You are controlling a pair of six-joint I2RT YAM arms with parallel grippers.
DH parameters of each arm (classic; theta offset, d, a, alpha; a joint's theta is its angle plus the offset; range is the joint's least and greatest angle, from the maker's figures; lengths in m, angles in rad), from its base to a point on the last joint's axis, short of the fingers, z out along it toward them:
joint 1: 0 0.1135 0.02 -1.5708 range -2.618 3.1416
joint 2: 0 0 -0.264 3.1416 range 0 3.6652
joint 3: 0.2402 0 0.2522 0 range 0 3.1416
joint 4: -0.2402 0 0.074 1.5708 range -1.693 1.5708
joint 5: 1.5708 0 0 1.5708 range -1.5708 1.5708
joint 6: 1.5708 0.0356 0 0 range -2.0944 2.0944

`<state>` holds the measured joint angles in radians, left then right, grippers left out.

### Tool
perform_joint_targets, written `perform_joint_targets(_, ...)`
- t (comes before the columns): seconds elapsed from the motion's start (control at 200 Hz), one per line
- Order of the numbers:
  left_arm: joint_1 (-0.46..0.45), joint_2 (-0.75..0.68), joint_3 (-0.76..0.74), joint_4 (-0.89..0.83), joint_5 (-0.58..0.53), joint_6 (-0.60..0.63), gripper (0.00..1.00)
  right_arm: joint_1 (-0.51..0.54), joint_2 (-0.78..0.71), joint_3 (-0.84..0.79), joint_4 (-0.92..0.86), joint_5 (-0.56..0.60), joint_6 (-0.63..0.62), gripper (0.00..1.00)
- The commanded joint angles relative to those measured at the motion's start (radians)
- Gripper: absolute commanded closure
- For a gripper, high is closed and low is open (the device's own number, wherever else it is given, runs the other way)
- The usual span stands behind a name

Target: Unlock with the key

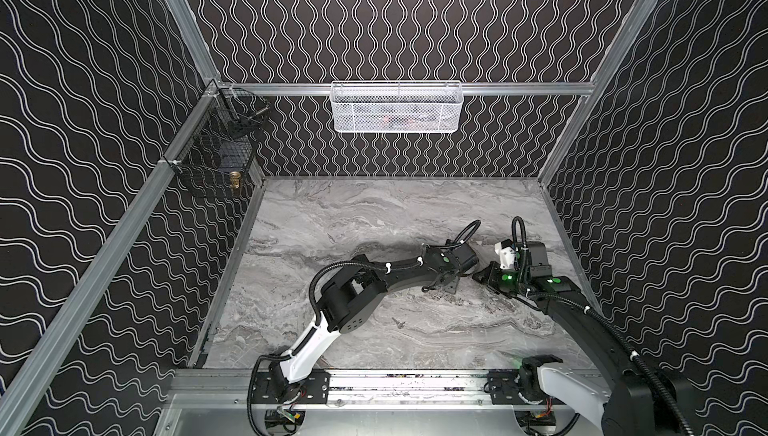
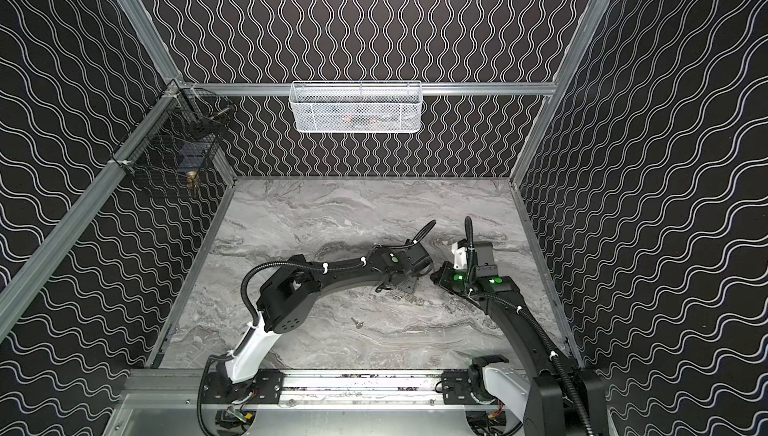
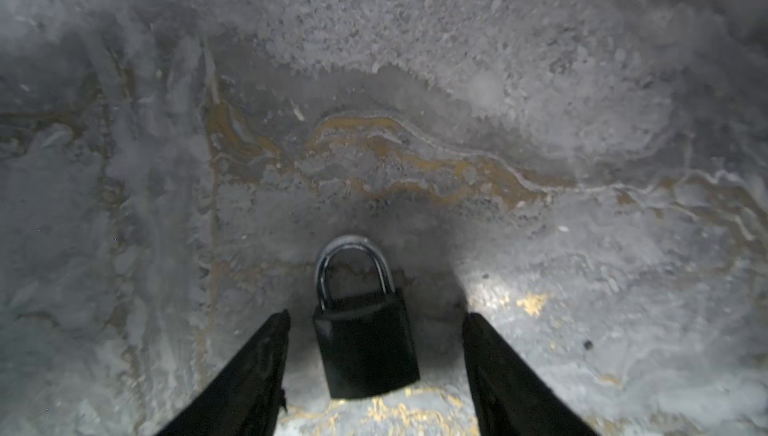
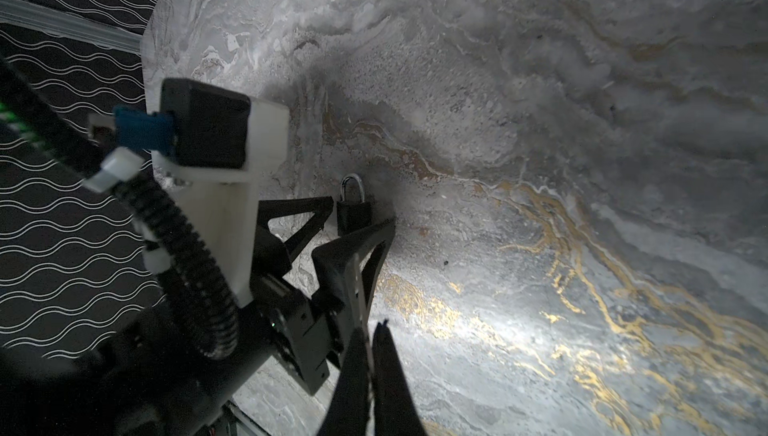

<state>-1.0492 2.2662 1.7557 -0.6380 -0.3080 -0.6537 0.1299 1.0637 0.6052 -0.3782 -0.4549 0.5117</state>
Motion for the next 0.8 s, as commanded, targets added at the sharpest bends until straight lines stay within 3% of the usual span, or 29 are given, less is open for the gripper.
perform_joint_targets(0.0,0.000,0.005,0.004,-0.029,-0.042,-0.011,0.30,0.000,0.004,-0.004,0.020,-0.014,-0.004,1.00)
perform_joint_targets(0.43,0.009,-0.050,-0.051,-0.034,-0.019,-0.011,0.34,0.000,0.023,-0.008,0.037,-0.036,-0.007,1.00)
perform_joint_targets(0.796,0.012,0.016,0.029,-0.044,0.031,-0.024,0.34,0.000,0.027,-0.008,0.035,-0.031,-0.013,1.00)
